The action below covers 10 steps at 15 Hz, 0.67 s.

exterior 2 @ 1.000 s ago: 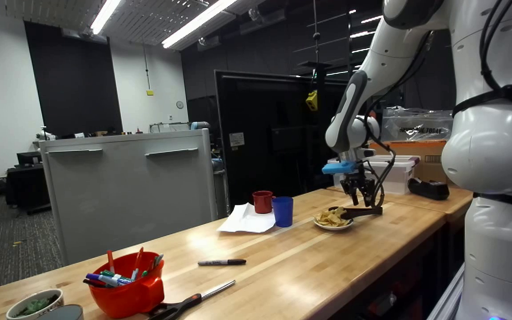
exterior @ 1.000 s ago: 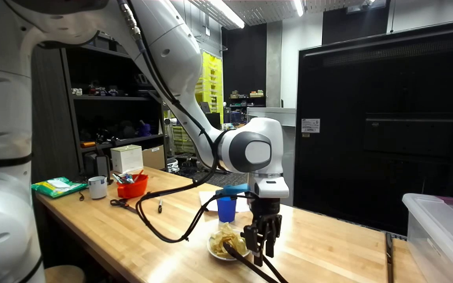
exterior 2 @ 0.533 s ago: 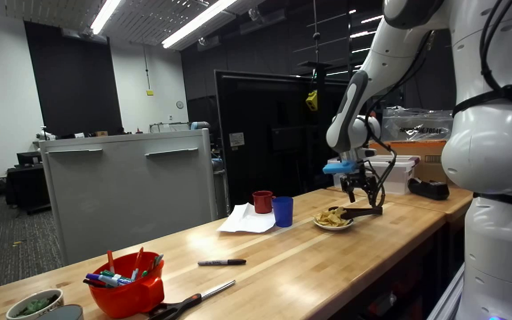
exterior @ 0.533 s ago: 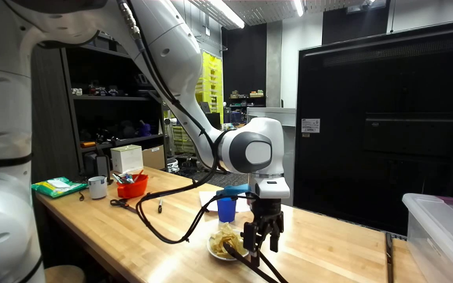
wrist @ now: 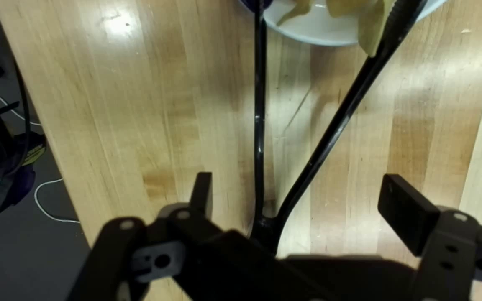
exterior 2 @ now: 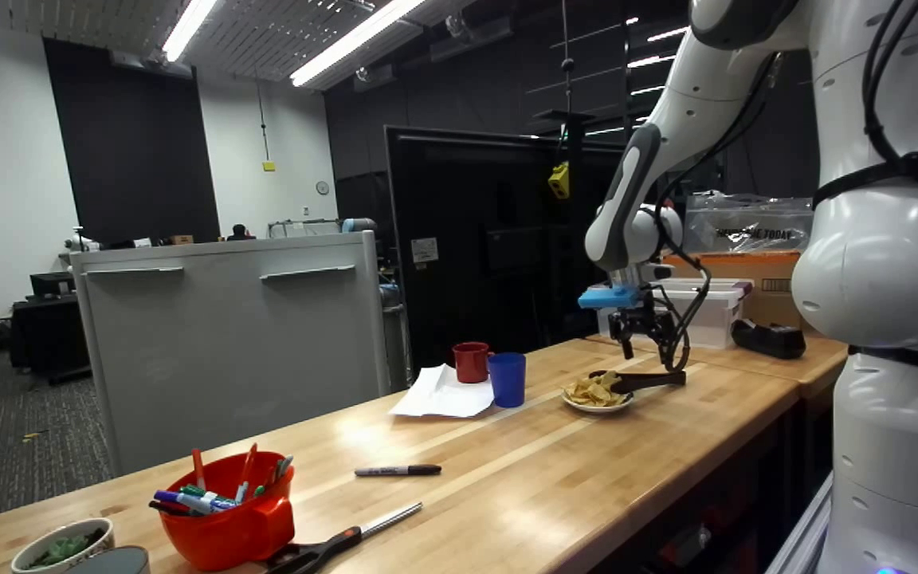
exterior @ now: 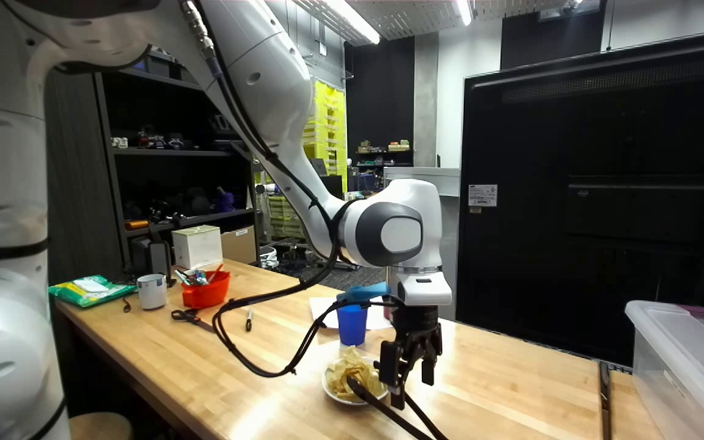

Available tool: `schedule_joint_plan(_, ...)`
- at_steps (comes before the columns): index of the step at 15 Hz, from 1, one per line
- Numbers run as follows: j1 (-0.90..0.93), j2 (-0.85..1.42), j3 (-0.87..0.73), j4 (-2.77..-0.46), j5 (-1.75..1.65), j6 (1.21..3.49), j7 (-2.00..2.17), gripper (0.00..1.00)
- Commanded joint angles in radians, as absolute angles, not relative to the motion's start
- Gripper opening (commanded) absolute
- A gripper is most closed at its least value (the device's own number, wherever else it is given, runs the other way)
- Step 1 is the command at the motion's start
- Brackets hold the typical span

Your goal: Use the black tongs to get some chips from the white plate

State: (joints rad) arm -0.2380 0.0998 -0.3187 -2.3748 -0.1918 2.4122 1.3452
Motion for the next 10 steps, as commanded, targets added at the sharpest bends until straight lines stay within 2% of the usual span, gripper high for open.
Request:
schedule_joint_plan(1,-0.242,0.090,-0.309,-2.389,-0.138,2.410,1.294,1.00)
schedule_joint_plan(10,-0.239,0.096,-0.304,-2.380,-0.107,2.406,1.250,1.00)
